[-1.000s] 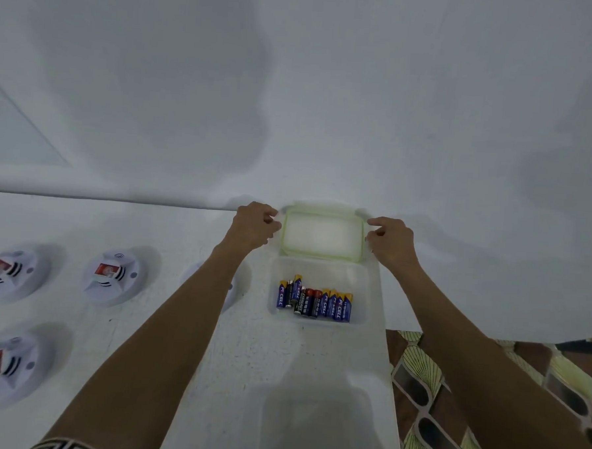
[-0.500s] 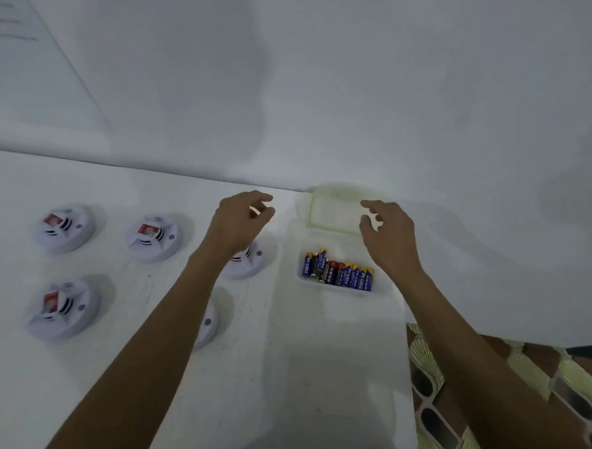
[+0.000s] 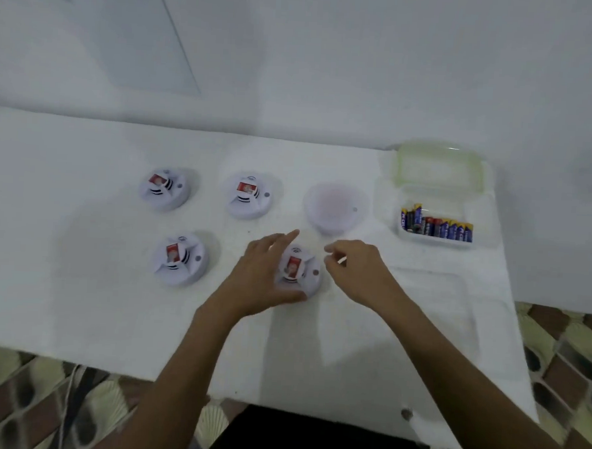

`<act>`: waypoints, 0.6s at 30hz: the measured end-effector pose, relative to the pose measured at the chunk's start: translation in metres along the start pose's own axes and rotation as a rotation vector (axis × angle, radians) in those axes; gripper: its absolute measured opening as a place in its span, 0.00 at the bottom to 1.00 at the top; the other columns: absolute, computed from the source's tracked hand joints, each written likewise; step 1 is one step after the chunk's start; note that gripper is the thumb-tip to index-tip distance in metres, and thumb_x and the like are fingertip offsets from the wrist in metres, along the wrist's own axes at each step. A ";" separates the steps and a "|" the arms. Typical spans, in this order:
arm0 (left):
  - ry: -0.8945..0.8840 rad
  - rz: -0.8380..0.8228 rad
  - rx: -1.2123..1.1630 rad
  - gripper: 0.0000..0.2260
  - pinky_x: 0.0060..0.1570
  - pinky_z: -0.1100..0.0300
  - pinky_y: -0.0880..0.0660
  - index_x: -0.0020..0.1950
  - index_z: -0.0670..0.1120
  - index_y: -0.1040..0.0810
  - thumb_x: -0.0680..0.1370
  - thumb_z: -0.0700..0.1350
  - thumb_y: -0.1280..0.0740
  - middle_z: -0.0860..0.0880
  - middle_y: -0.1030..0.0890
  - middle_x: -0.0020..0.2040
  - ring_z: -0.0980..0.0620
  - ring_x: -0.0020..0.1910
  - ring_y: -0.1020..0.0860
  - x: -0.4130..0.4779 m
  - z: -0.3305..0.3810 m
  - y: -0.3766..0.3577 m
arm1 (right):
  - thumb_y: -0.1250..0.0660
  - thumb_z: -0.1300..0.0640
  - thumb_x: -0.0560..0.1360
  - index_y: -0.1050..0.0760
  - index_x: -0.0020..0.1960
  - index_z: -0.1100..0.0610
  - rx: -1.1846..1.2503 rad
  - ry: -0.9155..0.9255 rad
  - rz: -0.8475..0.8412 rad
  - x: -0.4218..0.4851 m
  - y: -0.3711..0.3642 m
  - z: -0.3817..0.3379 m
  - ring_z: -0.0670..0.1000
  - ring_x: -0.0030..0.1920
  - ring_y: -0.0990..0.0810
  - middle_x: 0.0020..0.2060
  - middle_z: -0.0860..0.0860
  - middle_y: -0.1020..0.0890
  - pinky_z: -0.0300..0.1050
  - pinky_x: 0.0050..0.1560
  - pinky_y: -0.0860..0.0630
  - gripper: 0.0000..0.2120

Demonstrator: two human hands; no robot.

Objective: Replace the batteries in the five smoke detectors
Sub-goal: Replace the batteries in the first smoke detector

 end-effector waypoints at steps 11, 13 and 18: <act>-0.229 0.034 0.028 0.46 0.63 0.55 0.31 0.75 0.55 0.43 0.63 0.60 0.24 0.50 0.35 0.69 0.50 0.66 0.35 0.001 -0.014 -0.007 | 0.39 0.58 0.80 0.22 0.60 0.54 0.251 -0.131 0.101 -0.016 -0.038 0.000 0.49 0.50 0.19 0.53 0.50 0.17 0.45 0.55 0.21 0.12; -0.235 0.023 -0.029 0.48 0.60 0.60 0.30 0.75 0.57 0.45 0.62 0.57 0.22 0.50 0.36 0.68 0.53 0.63 0.34 0.001 -0.011 -0.003 | 0.40 0.58 0.80 0.21 0.58 0.51 0.459 -0.125 0.137 -0.025 -0.033 -0.005 0.49 0.50 0.17 0.50 0.48 0.16 0.51 0.54 0.18 0.11; -0.266 0.035 -0.145 0.48 0.58 0.64 0.30 0.74 0.57 0.44 0.61 0.59 0.22 0.54 0.35 0.68 0.58 0.59 0.32 -0.005 0.004 0.015 | 0.39 0.61 0.81 0.23 0.61 0.54 0.838 -0.048 0.145 -0.048 -0.008 -0.025 0.54 0.47 0.16 0.49 0.53 0.15 0.48 0.51 0.18 0.12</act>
Point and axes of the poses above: each hand's wrist, its own x-axis towards the middle knuckle, its own y-axis out of the back of the hand, z = x × y, the point moved 3 cm from there along x, towards the middle knuckle
